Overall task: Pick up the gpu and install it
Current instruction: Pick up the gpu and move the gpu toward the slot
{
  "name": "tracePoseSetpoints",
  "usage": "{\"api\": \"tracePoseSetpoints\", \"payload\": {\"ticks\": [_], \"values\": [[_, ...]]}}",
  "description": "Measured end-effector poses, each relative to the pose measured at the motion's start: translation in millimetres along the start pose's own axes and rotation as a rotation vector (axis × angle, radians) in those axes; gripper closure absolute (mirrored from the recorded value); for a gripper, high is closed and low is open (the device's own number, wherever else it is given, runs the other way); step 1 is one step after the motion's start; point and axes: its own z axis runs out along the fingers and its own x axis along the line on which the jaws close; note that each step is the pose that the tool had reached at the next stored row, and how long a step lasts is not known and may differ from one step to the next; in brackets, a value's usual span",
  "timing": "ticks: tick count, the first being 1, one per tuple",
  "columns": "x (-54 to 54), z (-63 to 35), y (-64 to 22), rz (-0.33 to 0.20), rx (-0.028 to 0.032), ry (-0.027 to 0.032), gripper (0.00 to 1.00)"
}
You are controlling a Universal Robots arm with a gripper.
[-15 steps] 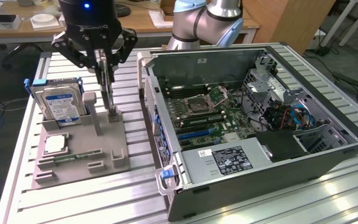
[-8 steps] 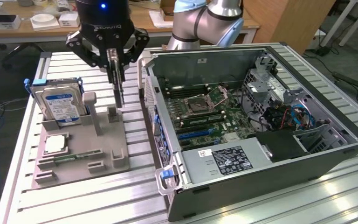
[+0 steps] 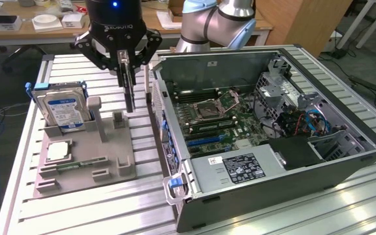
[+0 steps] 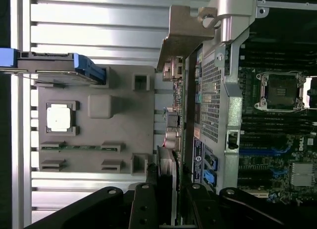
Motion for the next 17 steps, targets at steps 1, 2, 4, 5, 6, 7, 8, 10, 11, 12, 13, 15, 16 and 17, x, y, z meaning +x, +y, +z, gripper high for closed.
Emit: {"api": "tracePoseSetpoints", "payload": {"ticks": [1, 2, 4, 5, 6, 7, 8, 10, 11, 12, 13, 15, 16, 17], "values": [[-0.2, -0.7, 0.0, 0.000, 0.0037, 0.0001, 0.73], [-0.3, -1.1, 0.0, 0.000, 0.0043, 0.0001, 0.73], [-0.3, -1.5, 0.1, 0.000, 0.0041, -0.0002, 0.73], [-0.6, -1.7, 0.1, 0.000, 0.0043, 0.0000, 0.73], [-1.3, -1.7, 0.1, 0.000, 0.0043, 0.0000, 0.73], [-2.8, -1.7, 0.1, 0.000, 0.0043, 0.0000, 0.73], [-4.4, -1.6, 0.1, 0.000, 0.0043, -0.0001, 0.73], [-8.4, -1.4, -0.1, 0.000, 0.0043, 0.0000, 0.73], [-10.5, -1.3, -0.1, 0.000, 0.0042, -0.0001, 0.73], [-12.6, -1.3, -0.1, 0.000, 0.0043, 0.0000, 0.73], [-14.8, -1.2, -0.1, 0.000, 0.0043, -0.0001, 0.73], [-19.5, -1.1, -0.2, 0.000, 0.0044, 0.0000, 0.73], [-21.6, -1.0, -0.2, 0.000, 0.0044, 0.0000, 0.73], [-23.9, -1.0, -0.2, 0.000, 0.0044, 0.0000, 0.73]]}}
